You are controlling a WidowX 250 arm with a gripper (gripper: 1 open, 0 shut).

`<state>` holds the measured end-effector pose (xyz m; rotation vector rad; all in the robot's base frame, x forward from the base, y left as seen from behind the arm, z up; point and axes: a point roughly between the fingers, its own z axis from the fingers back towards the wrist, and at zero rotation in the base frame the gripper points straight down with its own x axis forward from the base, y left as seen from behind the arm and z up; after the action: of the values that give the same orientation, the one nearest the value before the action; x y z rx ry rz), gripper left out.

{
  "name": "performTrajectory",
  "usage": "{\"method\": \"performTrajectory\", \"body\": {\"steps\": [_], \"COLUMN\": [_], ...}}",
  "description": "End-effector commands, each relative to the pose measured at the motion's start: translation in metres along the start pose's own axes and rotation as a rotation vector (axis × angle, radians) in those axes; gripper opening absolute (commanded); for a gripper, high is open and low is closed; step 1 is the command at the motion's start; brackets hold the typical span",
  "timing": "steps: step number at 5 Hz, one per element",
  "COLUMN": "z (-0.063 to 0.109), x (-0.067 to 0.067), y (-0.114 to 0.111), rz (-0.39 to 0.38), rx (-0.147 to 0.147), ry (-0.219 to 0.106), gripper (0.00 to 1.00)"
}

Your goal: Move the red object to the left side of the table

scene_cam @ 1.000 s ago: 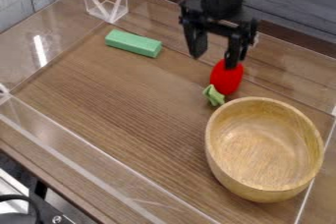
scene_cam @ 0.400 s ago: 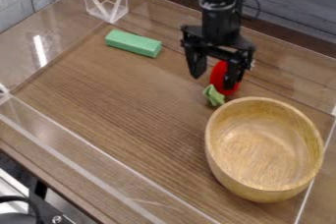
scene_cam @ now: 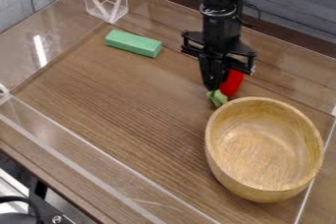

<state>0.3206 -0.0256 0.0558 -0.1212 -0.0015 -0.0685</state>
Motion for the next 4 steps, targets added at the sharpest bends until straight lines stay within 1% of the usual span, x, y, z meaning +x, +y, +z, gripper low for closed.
{"method": "performTrajectory", "body": {"steps": [1, 3, 4], "z": [0.041, 0.094, 0.118], "x": [0.004, 0.001, 0.002], "y": [0.003, 0.005, 0.017], "rz": [-0.019, -0.042, -0.022], "rx": [-0.014, -0.047, -0.047], "ry": [-0.1, -0.186, -0.222], "gripper": [0.0, 0.0, 0.0]}}
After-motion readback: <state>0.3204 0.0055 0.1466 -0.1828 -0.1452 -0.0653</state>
